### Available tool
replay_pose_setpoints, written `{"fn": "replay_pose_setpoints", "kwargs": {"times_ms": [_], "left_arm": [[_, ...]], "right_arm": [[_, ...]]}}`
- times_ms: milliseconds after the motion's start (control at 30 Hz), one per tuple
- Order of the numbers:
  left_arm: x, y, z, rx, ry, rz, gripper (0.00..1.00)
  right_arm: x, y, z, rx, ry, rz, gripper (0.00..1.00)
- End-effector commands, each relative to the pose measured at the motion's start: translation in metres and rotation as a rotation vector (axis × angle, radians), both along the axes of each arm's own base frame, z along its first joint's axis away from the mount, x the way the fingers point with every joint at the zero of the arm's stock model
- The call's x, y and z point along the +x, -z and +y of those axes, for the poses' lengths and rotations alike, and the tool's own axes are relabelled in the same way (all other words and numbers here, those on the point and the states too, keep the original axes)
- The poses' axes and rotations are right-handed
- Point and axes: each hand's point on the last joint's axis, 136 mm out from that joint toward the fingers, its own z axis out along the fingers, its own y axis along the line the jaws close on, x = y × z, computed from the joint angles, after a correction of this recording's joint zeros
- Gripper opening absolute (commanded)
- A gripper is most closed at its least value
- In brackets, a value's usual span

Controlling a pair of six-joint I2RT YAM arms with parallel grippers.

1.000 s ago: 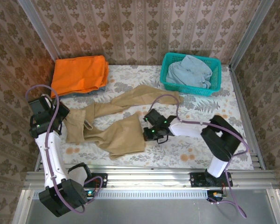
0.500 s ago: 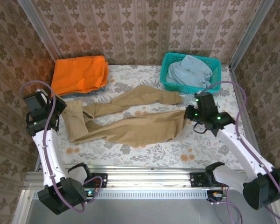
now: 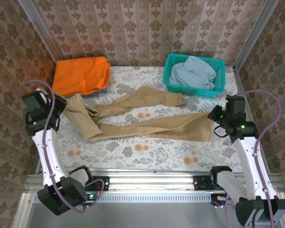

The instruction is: Fold and stack the trousers

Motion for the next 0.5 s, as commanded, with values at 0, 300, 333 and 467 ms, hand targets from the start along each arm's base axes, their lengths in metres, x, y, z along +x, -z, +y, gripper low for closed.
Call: {"fn": "replay_pose_setpoints", "kwargs": {"times_ms": [0, 300, 333, 467], "left_arm": [[-0.012, -0.052, 0.003, 0.077, -0.03, -0.161, 0.0], [-0.034, -0.017, 0.064, -0.123, -0.323, -0.179, 0.0], [-0.031, -0.012, 0.068, -0.159, -0.327, -0.202, 0.0], [-0.009, 0.01, 0.082, -0.338, -0.308, -0.285, 0.0]], "right_arm": [[-0.013, -0.036, -0.005, -0.014, 0.034, -0.108, 0.0], [-0.022, -0.079, -0.039, -0.08, 0.203, -0.23, 0.0], [-0.02, -0.08, -0.043, -0.078, 0.22, -0.236, 0.0], [0.001, -0.077, -0.054, -0.007, 0.263, -0.248, 0.0]]}}
